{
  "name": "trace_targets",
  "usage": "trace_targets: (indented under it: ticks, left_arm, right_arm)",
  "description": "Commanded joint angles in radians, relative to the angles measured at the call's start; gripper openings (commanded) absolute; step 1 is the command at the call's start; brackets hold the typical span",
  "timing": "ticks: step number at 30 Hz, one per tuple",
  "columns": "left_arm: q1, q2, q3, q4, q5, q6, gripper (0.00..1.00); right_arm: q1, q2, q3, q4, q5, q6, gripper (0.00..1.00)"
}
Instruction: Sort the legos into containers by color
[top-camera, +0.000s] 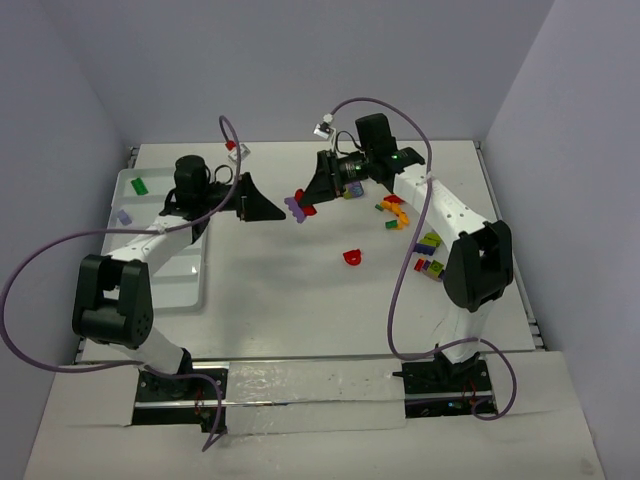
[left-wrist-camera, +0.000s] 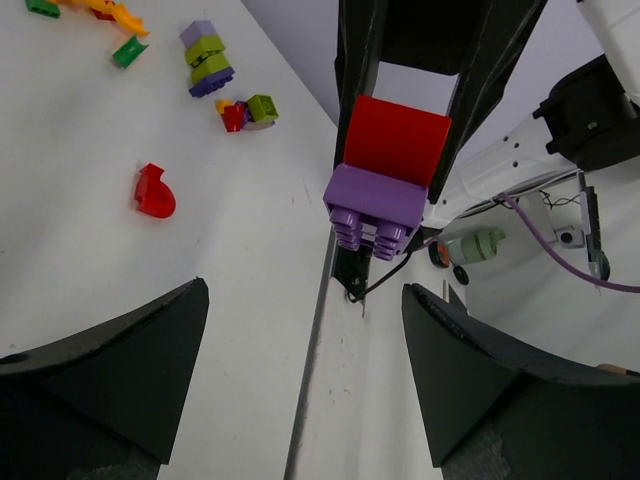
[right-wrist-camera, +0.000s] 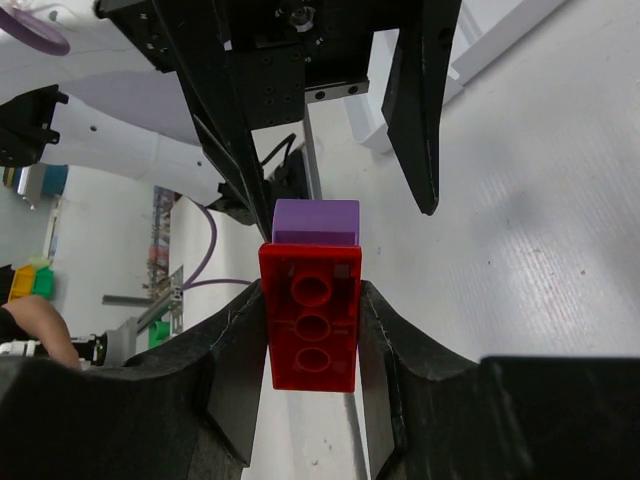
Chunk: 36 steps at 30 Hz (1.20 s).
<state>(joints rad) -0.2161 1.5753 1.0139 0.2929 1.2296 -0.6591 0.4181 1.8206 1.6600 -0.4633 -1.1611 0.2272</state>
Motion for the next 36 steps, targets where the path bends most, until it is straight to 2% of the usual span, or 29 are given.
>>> trace_targets:
  ticks: [1,3,4,6,8,10,18,21,27,28,29,30,31,33,34,36]
  left_arm:
    - [-0.011,-0.022,-0.026,0.372,0.045,-0.231,0.87]
    - [-0.014,-0.019,-0.053,0.467,0.042,-0.296,0.87]
    - [-0.015,-0.014,-0.072,0.609,0.038,-0.390,0.86]
    - [-0.021,0.003,-0.099,0.757,0.027,-0.486,0.86]
    - [-0.035,0.015,-0.116,0.847,0.015,-0.553,0.86]
    - [-0.051,0.025,-0.113,0.871,-0.005,-0.572,0.84]
    - [-0.091,0.038,-0.104,0.764,-0.044,-0.508,0.76]
    - [-0.091,0.037,-0.109,0.742,-0.053,-0.494,0.66]
    - [-0.088,0.025,-0.128,0.771,-0.051,-0.511,0.39]
    - [-0.085,0.019,-0.135,0.771,-0.050,-0.510,0.28]
    - [-0.079,0.012,-0.142,0.770,-0.050,-0.508,0.11]
    - [-0.068,0.009,-0.151,0.766,-0.053,-0.507,0.02]
    - [-0.066,0.004,-0.158,0.757,-0.053,-0.507,0.00]
    - [-0.025,-0.020,-0.170,0.669,-0.041,-0.466,0.00]
    - [-0.001,-0.029,-0.169,0.564,-0.035,-0.406,0.00]
    - [0.056,-0.053,-0.141,0.313,-0.013,-0.190,0.00]
  right_arm:
    - [0.011,-0.026,-0.004,0.035,-0.052,0.013,0.00]
    - [0.012,-0.024,-0.005,0.036,-0.055,0.014,0.00]
    - [0.014,-0.021,-0.006,0.037,-0.058,0.015,0.00]
    - [0.016,-0.020,-0.009,0.040,-0.061,0.017,0.00]
    - [0.018,-0.015,-0.015,0.046,-0.066,0.024,0.00]
    - [0.020,-0.016,-0.020,0.065,-0.074,0.036,0.00]
    - [0.022,-0.028,-0.033,0.105,-0.078,0.073,0.00]
    - [0.021,-0.031,-0.039,0.111,-0.080,0.080,0.00]
    - [0.020,-0.030,-0.044,0.124,-0.082,0.090,0.00]
    - [0.018,-0.029,-0.046,0.125,-0.083,0.093,0.00]
    - [0.016,-0.031,-0.049,0.128,-0.083,0.097,0.00]
    - [0.015,-0.033,-0.051,0.133,-0.083,0.099,0.00]
    - [0.012,-0.035,-0.053,0.133,-0.082,0.104,0.00]
    - [-0.006,-0.040,-0.065,0.159,-0.078,0.128,0.00]
    - [-0.020,-0.043,-0.071,0.169,-0.075,0.142,0.00]
    - [-0.045,-0.051,-0.077,0.196,-0.060,0.166,0.00]
